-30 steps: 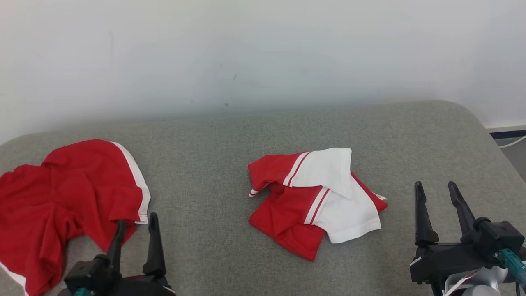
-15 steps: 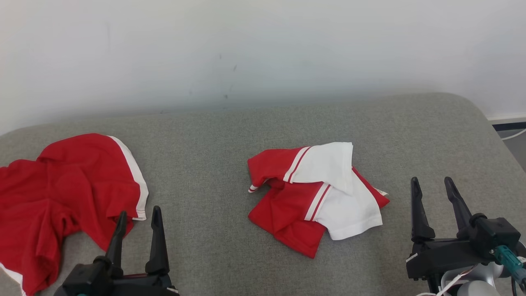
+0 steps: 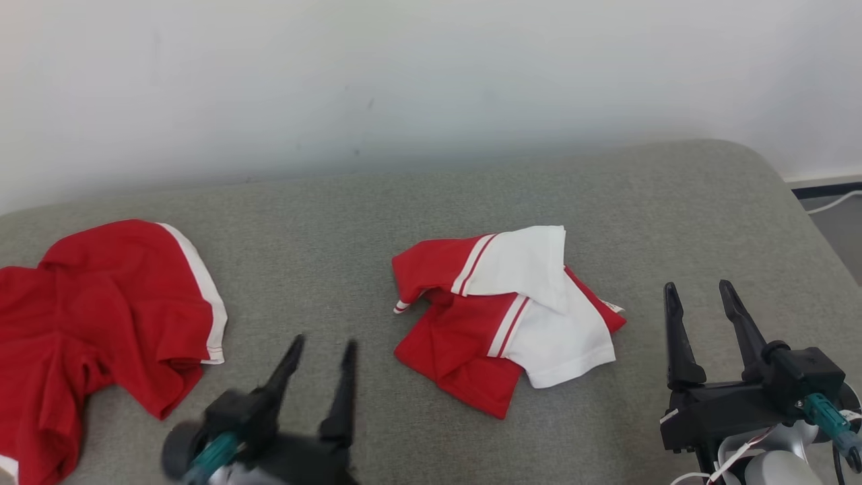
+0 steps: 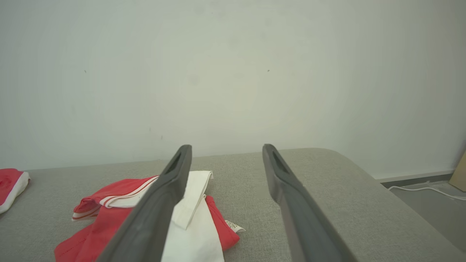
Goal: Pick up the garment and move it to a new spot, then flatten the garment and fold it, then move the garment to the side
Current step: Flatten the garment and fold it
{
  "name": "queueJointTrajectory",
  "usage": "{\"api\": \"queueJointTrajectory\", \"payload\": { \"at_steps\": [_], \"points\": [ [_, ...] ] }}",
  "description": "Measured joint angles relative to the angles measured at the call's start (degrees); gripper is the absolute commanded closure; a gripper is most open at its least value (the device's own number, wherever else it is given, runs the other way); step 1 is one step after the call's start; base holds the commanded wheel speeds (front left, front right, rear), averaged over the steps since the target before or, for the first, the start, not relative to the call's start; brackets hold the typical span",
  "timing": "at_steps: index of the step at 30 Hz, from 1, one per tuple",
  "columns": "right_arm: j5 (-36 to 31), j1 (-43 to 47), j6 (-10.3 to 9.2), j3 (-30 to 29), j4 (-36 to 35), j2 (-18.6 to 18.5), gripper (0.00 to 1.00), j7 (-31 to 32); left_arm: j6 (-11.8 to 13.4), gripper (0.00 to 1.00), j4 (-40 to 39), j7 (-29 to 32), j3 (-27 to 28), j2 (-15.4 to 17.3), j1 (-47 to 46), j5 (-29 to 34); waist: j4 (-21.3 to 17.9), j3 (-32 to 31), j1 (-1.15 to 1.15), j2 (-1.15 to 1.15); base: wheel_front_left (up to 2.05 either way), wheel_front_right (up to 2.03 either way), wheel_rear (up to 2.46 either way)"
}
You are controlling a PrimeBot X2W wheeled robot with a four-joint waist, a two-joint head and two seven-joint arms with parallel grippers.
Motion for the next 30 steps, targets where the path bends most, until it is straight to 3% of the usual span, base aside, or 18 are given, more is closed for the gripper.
{"api": "queueJointTrajectory", "payload": {
  "at_steps": [9, 13, 30],
  "points": [
    [-0.45, -0.37, 0.01, 0.21, -0.54, -0.63, 0.0, 0.09, -5.24, 0.0, 9.34, 9.71, -10.28, -0.77, -14.58, 7.03, -3.97, 1.02, 0.0, 0.0, 0.0, 0.0, 0.0],
    [-0.59, -0.36, 0.01, 0.32, -1.04, -0.62, 0.0, 0.1, -6.84, 0.0, 13.63, 13.4, -12.15, -1.2, -17.84, 8.34, -5.96, 1.52, 0.0, 0.0, 0.0, 0.0, 0.0],
    [-0.32, -1.78, 0.01, -0.02, -2.33, -0.02, 0.0, 0.08, -7.93, 0.0, 29.18, 22.94, -14.3, -2.19, -34.49, 10.32, -17.27, 7.77, 0.01, 0.01, 0.0, 0.0, 0.0]
  ]
}}
